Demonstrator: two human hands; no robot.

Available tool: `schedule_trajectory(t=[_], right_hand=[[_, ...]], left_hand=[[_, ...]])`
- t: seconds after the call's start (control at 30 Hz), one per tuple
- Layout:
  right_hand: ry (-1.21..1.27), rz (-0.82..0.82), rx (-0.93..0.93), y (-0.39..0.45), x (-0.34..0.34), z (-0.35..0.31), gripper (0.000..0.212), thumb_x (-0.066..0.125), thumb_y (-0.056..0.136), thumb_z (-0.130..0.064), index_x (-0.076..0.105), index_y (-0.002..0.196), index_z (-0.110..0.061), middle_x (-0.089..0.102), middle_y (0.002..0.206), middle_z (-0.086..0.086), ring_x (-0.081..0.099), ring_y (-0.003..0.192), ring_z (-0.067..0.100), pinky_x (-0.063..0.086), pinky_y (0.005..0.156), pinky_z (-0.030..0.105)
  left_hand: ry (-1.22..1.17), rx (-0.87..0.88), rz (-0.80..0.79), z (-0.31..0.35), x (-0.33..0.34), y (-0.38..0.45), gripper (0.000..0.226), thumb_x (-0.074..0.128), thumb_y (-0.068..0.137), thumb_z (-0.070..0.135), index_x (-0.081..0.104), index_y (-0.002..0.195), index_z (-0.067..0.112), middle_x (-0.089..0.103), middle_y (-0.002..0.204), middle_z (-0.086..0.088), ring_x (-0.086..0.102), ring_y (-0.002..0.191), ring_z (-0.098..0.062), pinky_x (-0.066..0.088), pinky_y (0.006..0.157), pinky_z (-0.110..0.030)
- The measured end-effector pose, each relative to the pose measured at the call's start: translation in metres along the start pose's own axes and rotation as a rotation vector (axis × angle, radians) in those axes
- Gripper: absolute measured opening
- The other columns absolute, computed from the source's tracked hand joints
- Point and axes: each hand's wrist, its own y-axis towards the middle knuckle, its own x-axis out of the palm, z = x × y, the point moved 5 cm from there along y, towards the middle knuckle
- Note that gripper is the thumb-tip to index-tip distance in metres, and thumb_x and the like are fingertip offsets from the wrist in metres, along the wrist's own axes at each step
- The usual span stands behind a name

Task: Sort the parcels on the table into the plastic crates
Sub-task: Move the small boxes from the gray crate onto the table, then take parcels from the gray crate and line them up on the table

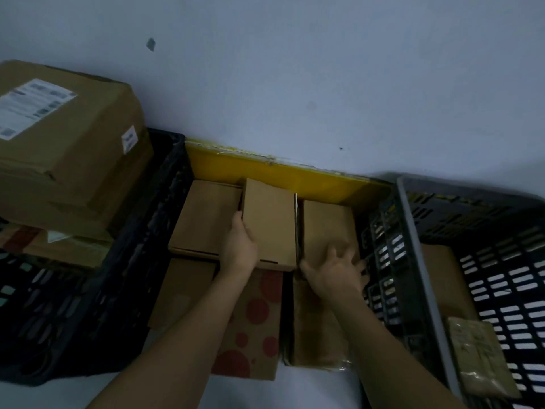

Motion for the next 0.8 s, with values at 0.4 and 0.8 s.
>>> schedule_trajectory(t=[0.4, 0.8], right_hand=[[0.004, -0.024, -0.117, 0.001, 0.003, 0.0, 0.094, 0.014, 0.095, -0.088, 0.008, 0.172, -0.036, -0.014, 0.18, 0.012, -0.01, 0.162, 0.052, 0.009, 0.13, 0.067], [0.024, 0.503, -0.326, -0.066, -0.073, 0.027, 0.086, 0.016, 0.102, -0.079, 0.027, 0.171, -0.027, 0.009, 0.181, 0.014, 0.002, 0.167, 0.038, 0.015, 0.133, 0.059]], left_hand=[[0.846, 0.309, -0.364, -0.011, 0.031, 0.004, 0.119, 0.013, 0.081, 0.101, -0.002, 0.171, 0.024, -0.019, 0.177, -0.009, -0.02, 0.162, -0.034, 0.002, 0.13, -0.063], [0.714, 0.535, -0.206, 0.079, 0.014, -0.039, 0.087, 0.016, 0.103, 0.076, 0.012, 0.171, 0.02, 0.005, 0.178, -0.013, -0.002, 0.164, -0.033, 0.008, 0.131, -0.059]])
